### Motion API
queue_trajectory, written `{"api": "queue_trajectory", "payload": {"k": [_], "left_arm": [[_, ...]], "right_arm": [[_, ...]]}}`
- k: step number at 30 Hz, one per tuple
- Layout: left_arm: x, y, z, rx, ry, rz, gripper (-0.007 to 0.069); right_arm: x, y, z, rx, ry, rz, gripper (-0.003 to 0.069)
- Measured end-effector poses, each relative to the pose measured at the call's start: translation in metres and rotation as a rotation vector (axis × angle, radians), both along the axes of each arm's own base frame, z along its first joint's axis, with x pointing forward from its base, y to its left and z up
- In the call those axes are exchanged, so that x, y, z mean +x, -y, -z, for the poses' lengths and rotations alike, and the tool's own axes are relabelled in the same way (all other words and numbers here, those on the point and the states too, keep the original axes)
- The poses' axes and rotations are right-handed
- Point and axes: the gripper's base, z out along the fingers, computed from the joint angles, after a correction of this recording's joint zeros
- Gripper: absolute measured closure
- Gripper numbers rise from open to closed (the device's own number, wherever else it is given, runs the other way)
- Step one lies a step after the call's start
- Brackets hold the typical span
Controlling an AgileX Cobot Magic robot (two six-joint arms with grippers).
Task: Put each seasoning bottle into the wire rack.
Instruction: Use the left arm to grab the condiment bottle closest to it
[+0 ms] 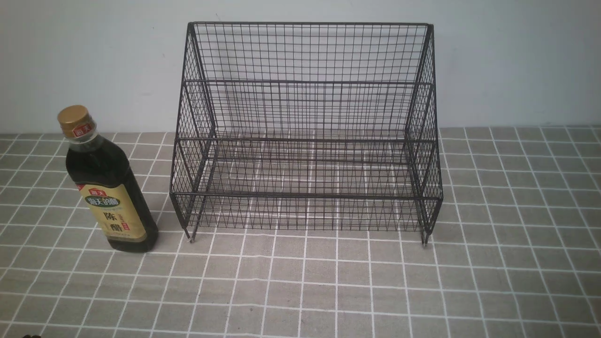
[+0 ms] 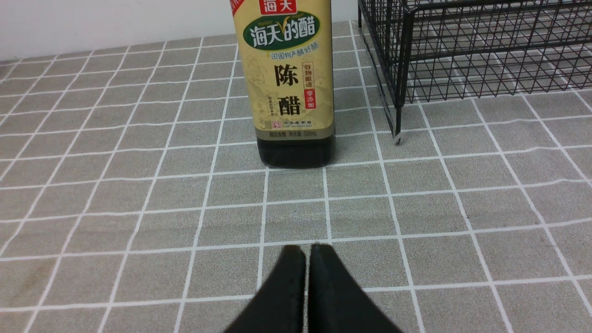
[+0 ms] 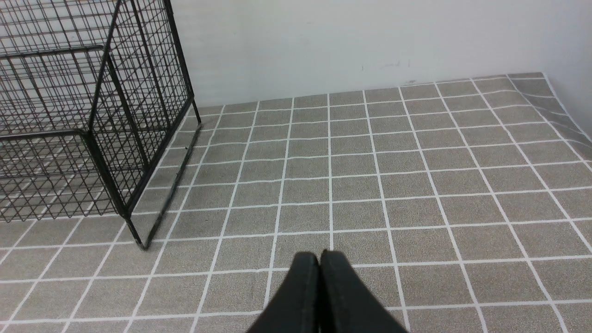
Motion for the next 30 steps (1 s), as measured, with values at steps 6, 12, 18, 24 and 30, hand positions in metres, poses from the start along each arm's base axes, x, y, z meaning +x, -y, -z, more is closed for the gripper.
{"api": "queue_trajectory", "payload": {"k": [6, 12, 18, 24, 30], "left_arm": [[0.0, 0.0, 0.0, 0.0, 0.0, 0.0, 0.0631], [0.0, 0.0, 0.0, 0.0, 0.0, 0.0, 0.0631], [0.0, 0.0, 0.0, 0.001, 0.0, 0.0, 0.0631], [0.002, 0.002, -0.004, -0.101, 0.053, -0.01, 0.0631], [0.004, 0.0, -0.033, -0.296, 0.36, -0.038, 0.0631]], "right_arm": [[0.0, 0.0, 0.0, 0.0, 0.0, 0.0, 0.0671], [0.0, 0.0, 0.0, 0.0, 0.0, 0.0, 0.0671], [0.0, 0.0, 0.0, 0.0, 0.0, 0.0, 0.0671], [0.0, 0.0, 0.0, 0.0, 0.0, 0.0, 0.0671], [0.0, 0.0, 0.0, 0.0, 0.0, 0.0, 0.0671]]}}
